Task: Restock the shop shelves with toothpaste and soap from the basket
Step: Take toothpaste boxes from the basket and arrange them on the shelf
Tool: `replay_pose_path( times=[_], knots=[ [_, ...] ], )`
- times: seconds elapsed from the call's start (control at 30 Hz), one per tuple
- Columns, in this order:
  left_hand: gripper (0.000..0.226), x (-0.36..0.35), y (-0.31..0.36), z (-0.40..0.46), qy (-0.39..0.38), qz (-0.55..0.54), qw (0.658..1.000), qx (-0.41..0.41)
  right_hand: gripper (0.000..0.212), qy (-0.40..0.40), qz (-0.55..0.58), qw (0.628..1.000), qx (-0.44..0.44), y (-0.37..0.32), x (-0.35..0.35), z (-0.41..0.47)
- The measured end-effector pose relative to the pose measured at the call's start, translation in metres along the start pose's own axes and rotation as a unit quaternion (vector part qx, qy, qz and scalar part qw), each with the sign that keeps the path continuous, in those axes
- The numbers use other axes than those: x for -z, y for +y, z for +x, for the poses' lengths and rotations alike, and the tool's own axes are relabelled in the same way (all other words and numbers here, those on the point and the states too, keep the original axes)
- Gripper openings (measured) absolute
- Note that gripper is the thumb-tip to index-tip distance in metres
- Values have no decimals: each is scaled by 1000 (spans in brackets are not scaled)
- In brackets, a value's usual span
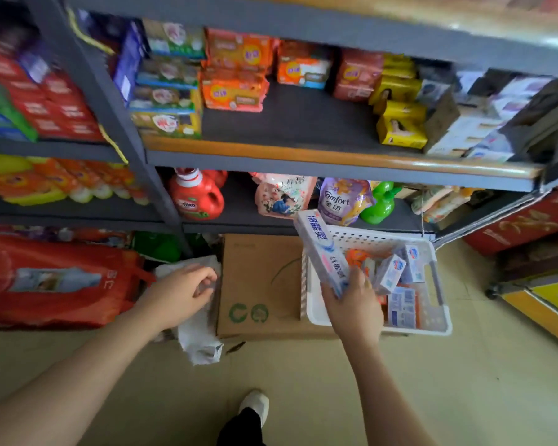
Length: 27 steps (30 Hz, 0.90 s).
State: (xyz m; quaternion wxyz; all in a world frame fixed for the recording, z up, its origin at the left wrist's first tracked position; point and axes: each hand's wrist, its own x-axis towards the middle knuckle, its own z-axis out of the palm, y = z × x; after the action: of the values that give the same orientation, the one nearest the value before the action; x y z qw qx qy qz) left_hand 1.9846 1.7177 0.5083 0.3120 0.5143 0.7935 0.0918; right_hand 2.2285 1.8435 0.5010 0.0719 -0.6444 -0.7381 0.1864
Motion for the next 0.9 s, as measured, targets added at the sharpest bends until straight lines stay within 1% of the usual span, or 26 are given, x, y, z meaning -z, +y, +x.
replay_pose_path(
  times=[0.07,0.17,0.23,0.33,0.47,0.63,0.77,0.9],
  knots=[
    [26,26,-30,-30,38,-2,999,11,50,-1,-4,999,45,-46,0,-23],
    [25,65,-89,-83,88,-6,996,33,52,-33,-9,992,125,-124,-9,-64],
    [23,91,-137,-122,114,-30,992,46,50,-56,-7,983,175,-177,-24,-94],
    [19,129,-215,-185,154,-52,985,60,49,-85,-16,971,222,-257,-50,-144],
    [22,177,-310,-261,203,-44,974,87,48,-103,4,962,252,-365,-88,-207],
    [29,226,-401,-322,237,-113,955,140,47,-110,45,950,289,-484,-119,-258],
    [28,265,-458,-333,275,-143,938,156,45,-109,78,943,306,-572,-134,-264],
    [28,306,-508,-310,293,-151,932,150,48,-102,83,944,301,-655,-156,-242]
  ],
)
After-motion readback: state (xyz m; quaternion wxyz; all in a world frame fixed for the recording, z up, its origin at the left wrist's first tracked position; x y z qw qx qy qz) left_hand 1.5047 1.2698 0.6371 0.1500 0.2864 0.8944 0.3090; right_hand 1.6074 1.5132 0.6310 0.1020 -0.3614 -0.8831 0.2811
